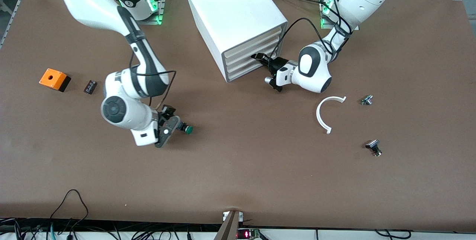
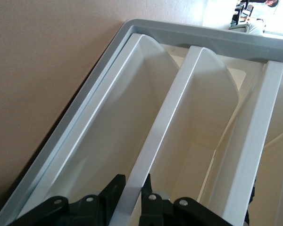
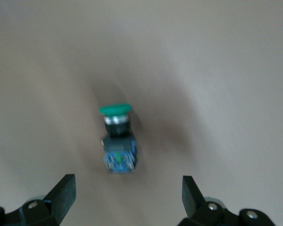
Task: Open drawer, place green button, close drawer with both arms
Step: 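Grip the button with the right gripper while the left gripper grips the drawer, then pull the white cabinet drawer open with the left gripper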
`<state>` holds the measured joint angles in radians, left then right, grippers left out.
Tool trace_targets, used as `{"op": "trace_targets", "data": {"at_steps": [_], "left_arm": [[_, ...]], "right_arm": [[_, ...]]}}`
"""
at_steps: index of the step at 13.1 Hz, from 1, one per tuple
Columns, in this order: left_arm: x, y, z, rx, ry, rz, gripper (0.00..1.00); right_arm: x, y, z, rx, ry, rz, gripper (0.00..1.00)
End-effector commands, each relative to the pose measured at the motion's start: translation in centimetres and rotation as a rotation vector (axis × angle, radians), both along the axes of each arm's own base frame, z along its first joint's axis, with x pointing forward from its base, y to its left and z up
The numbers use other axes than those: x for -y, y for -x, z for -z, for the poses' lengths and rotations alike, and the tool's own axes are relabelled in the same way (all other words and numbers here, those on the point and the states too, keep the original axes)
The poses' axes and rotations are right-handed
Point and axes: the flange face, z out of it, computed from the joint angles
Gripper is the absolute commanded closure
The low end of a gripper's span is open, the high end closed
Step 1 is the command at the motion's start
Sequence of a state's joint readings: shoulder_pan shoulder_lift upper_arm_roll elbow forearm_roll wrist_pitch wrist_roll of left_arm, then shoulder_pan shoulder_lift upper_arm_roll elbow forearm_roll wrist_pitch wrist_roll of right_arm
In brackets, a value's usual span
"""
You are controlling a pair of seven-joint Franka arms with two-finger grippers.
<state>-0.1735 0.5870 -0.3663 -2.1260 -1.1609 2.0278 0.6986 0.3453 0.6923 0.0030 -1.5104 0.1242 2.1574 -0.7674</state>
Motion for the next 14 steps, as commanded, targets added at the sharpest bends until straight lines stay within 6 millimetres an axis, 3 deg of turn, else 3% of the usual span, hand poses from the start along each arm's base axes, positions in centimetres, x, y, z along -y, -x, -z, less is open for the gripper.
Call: {"op": "trace_targets", "data": {"at_steps": [1, 4, 6, 8, 12, 13, 14], "left_arm": [[-1.6, -0.6, 0.9, 0.035, -0.049, -0.038, 1.00], [-5.9, -4.2, 1.4, 0.105, -0.128, -0.142, 1.00], [-9.3, -8.1, 0.4, 0.167, -0.157, -0.201, 1.00], [-11.9, -11.9, -1.3, 0.276, -0.205, -0.152, 1.00], [-14.0, -14.1, -2.8, 0.347, -0.240, -0.124, 0.96], [-14.0, -14.2, -2.9, 0.351, -0.239, -0.123, 0.69], [-14.1, -14.4, -3.0, 0.357, -0.236, -0.131, 0.01]], "right_arm": [[-1.6, 0.5, 1.6, 0.043, 0.005, -0.057, 0.00], [-1.1, 1.5, 4.5, 0.068, 0.004, -0.053, 0.00], [-0.8, 1.7, 5.2, 0.079, 0.003, -0.049, 0.00], [-0.8, 1.9, 5.5, 0.078, 0.004, -0.048, 0.00], [-0.8, 2.0, 6.6, 0.084, 0.004, -0.048, 0.00], [-1.0, 2.1, 6.7, 0.084, 0.004, -0.051, 0.00], [-1.1, 2.1, 6.8, 0.083, 0.004, -0.052, 0.00]]}}
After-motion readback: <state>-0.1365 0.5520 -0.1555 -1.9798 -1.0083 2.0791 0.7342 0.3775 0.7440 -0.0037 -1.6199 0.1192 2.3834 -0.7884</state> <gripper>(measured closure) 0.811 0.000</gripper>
